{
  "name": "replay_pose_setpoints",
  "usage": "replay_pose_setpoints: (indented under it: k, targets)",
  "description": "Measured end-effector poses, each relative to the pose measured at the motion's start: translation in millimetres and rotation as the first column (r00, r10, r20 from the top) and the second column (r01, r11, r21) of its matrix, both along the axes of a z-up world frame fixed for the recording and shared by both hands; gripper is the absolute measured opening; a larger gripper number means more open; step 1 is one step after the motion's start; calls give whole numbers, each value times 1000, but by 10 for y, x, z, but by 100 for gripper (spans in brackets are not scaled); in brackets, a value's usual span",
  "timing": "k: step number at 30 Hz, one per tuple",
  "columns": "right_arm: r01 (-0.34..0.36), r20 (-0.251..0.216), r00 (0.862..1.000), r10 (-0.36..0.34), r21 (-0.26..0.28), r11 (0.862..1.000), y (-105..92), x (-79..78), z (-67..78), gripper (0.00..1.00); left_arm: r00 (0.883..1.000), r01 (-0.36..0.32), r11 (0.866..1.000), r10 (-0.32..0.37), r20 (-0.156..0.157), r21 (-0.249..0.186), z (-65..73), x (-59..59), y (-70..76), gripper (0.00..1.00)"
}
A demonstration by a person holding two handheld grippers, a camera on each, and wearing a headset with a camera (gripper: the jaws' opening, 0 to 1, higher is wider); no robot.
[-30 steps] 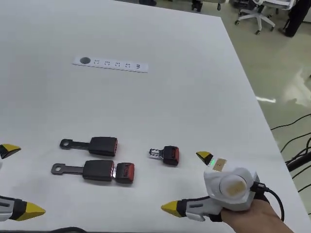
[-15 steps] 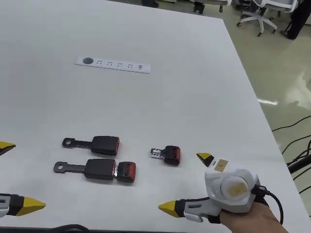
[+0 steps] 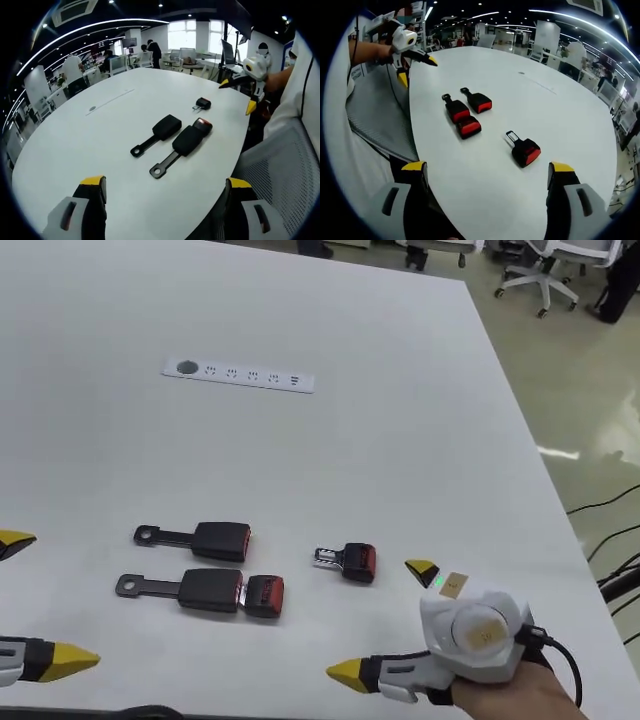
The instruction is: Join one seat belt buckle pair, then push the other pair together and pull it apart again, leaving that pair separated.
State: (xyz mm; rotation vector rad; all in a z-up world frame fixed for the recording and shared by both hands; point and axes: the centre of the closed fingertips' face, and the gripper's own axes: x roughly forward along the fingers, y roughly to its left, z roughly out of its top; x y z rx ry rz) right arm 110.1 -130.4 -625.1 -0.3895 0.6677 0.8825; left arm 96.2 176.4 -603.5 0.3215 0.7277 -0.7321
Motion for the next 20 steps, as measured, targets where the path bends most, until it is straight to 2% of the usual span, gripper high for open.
replay_pose_setpoints:
  k: [3,5,9,12,13,15,18,20]
  targets:
    - [0,-1,1000,0,-3,1000,-1,-7,7,100,1000,2,1000,-2,3,-3,12,-4,-13,100]
    - [3,-6,1000,-3,-1,1000,13,-38,75,100,1000,-1,1000,1,-1,-2,10,-6,-10,100]
    - [4,-9,1000,-4,-7,1000,-34,-22,-38,100,1000,5,1000,-5,1,-15,20,-13,-30,100]
    - [6,-19,1000,-6,-15,1000,-74,-40,-87,100,1000,5,1000,-5,-3,0,-10,-14,10,100]
    - [6,-18,1000,-6,-13,1000,-74,-42,-81,100,1000,5,1000,-5,-4,0,-12,-14,10,100]
    - [9,-16,1000,-9,-8,1000,-45,-78,18,100,1000,2,1000,-2,-6,-3,-14,-15,10,100]
    - [12,-17,1000,-12,-5,1000,-63,-49,-40,100,1000,3,1000,-3,0,-1,-15,-8,0,100]
    - [12,-18,1000,-12,-5,1000,-65,-39,-64,100,1000,-9,1000,9,19,12,-4,25,15,100]
